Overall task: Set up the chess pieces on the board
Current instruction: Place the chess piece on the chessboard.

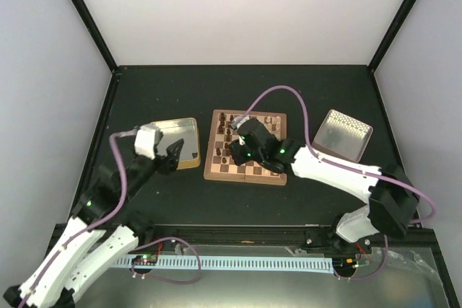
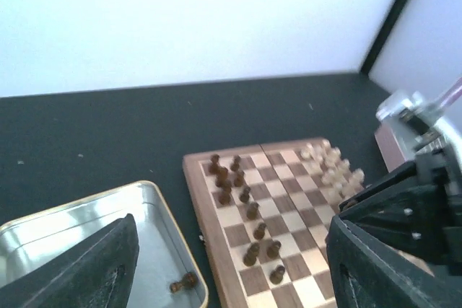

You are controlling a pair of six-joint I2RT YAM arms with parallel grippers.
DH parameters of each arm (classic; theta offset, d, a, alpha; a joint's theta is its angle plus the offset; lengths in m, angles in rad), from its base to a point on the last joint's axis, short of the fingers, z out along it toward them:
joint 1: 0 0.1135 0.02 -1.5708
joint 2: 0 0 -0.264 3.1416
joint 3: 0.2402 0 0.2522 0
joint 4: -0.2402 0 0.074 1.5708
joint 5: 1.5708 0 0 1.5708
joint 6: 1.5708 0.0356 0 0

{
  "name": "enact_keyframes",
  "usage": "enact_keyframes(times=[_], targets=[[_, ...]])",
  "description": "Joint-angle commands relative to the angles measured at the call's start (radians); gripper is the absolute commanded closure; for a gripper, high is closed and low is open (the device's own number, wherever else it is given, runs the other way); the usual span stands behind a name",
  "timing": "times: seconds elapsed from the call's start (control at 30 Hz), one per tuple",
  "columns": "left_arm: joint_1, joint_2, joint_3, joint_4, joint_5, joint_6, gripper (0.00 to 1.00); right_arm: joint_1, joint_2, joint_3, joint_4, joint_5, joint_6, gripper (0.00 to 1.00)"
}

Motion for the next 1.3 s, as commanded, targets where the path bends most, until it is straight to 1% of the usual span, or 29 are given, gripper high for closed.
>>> enact_keyframes(times=[0.0,0.1,0.2,0.37,0.47,0.6,0.67,0.8,0.93,1.13,1.27], targets=[[-0.003,-0.21,-0.069,0.014,-0.163,-0.056,0.25,0.005,0.109,0.088,0.063,0.171,0.007,0.89],[-0.003,-0.299,-0.071,-0.046,-0.147,-0.091,0.23,0.005,0.198,0.154,0.084,0.191,0.004,0.89],[-0.002,-0.347,-0.096,-0.067,-0.138,-0.111,0.22,0.004,0.286,0.226,0.088,0.197,-0.003,0.89],[-0.002,-0.334,-0.11,-0.083,-0.125,-0.132,0.21,0.005,0.392,0.336,0.072,0.188,-0.031,0.89],[-0.003,-0.311,-0.106,-0.087,-0.135,-0.133,0.21,0.005,0.413,0.354,0.061,0.16,-0.049,0.89],[-0.003,-0.293,-0.108,-0.082,-0.142,-0.134,0.21,0.031,0.365,0.296,0.093,0.112,-0.113,0.89],[-0.003,-0.288,-0.107,-0.083,-0.152,-0.134,0.21,0.062,0.33,0.256,0.105,0.117,-0.138,0.88],[-0.002,-0.292,-0.107,-0.09,-0.161,-0.139,0.21,0.135,0.29,0.178,0.118,0.173,-0.157,0.88],[-0.003,-0.293,-0.11,-0.086,-0.167,-0.138,0.2,0.173,0.296,0.123,0.136,0.213,-0.122,0.87],[-0.003,-0.283,-0.11,-0.09,-0.164,-0.139,0.2,0.176,0.327,0.072,0.206,0.244,-0.101,0.87],[-0.003,-0.278,-0.11,-0.091,-0.161,-0.141,0.2,0.175,0.356,0.063,0.237,0.239,-0.107,0.86]])
